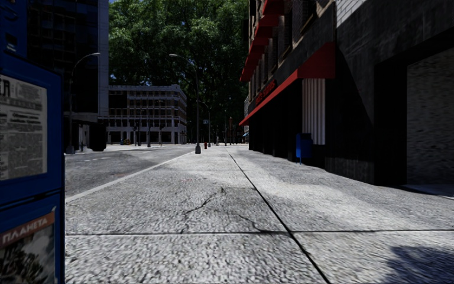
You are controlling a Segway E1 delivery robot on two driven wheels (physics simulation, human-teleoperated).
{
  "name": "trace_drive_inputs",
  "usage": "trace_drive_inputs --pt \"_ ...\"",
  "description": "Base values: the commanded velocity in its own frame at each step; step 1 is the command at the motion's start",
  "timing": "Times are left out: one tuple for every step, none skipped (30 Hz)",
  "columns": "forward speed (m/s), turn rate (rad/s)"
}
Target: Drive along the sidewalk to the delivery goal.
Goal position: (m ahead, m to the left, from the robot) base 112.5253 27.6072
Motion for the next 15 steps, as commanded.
trace_drive_inputs --pt "2.00 0.00" --pt "2.00 0.00" --pt "2.00 0.00" --pt "2.00 0.00" --pt "2.00 0.00" --pt "2.00 0.00" --pt "2.00 0.00" --pt "2.00 0.00" --pt "2.00 0.00" --pt "2.00 0.00" --pt "2.00 0.00" --pt "2.00 0.00" --pt "2.00 0.00" --pt "2.00 0.00" --pt "2.00 0.00"
